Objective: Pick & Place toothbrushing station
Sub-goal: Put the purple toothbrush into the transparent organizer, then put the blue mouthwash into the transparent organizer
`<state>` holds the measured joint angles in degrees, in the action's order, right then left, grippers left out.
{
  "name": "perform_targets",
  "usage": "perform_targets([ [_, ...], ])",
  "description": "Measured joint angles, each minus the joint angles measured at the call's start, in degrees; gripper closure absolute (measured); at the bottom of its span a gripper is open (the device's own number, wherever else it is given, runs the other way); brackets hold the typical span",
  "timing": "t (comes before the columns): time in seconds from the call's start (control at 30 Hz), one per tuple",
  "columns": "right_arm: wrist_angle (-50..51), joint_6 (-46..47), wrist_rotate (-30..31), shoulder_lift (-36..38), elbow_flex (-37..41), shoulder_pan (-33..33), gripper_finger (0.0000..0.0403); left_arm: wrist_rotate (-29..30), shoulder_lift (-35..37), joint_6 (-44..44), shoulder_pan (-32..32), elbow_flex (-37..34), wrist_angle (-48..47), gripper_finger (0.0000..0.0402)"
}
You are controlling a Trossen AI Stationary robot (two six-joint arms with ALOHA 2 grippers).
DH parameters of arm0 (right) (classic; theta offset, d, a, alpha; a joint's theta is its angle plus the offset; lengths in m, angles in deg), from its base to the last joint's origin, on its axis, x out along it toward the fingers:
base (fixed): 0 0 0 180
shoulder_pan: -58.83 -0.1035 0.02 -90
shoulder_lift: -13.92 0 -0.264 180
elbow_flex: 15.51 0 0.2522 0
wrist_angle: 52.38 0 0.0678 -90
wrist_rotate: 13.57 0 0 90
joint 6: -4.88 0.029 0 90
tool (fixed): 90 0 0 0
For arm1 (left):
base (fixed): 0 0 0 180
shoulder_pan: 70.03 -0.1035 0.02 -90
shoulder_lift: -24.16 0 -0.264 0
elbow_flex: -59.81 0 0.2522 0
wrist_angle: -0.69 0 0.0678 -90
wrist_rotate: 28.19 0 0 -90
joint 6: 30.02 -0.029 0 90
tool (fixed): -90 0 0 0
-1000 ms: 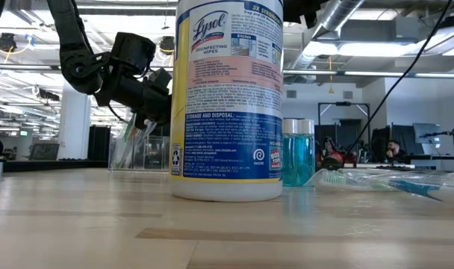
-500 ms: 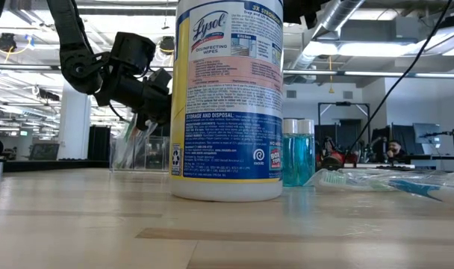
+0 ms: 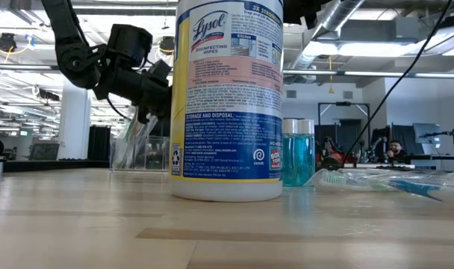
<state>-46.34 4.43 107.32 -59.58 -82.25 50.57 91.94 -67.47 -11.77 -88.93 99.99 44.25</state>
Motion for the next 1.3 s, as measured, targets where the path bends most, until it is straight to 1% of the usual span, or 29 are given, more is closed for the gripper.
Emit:
perform_targets([
  [0.1,0.02,0.0,0.0,0.0,0.0,0.0,0.0265,-0.01,1.95,-0.65,0.69,0.0,-0.03,0.0295],
  [0.2,0.0,0.0,0.0,0.0,0.01,0.0,0.0266,-0.02,3.73,-3.11,1.03,0.0,-1.47,0.029],
  [0.27,0.0,0.0,0.0,0.0,0.0,0.01,0.0265,0.0,4.39,-3.16,1.03,0.0,-2.97,0.029],
  [0.5,0.45,0.01,0.0,0.0,0.0,0.01,0.0262,-0.21,6.73,-3.13,1.74,0.0,-3.28,0.029],
  [0.6,1.95,0.46,-0.01,0.0,0.0,0.01,0.0265,-3.03,9.49,-5.63,2.94,0.0,-3.21,0.029],
  [0.7,5.24,2.72,-0.35,0.0,0.0,0.0,0.0268,-5.24,12.39,-7.64,5.09,0.02,-3.2,0.029],
  [0.83,11.15,5.49,-2.52,0.0,0.01,-0.15,0.0271,-6.01,14.54,-9.32,8.8,0.02,-3.38,0.029],
  [1.0,18.23,7.83,-5.4,0.0,0.0,-1.91,0.0271,-6.14,15.14,-9.45,12.48,0.02,-3.59,0.029],
  [1.17,24.67,12.19,-5.45,0.0,0.01,-4.47,0.0277,-6.1,15.2,-11.56,14.72,0.04,-3.82,0.0291],
  [1.3,27.28,15.03,-5.31,0.0,0.02,-6.83,0.0283,-6.09,15.2,-12.0,16.06,0.04,-3.82,0.0291],
])
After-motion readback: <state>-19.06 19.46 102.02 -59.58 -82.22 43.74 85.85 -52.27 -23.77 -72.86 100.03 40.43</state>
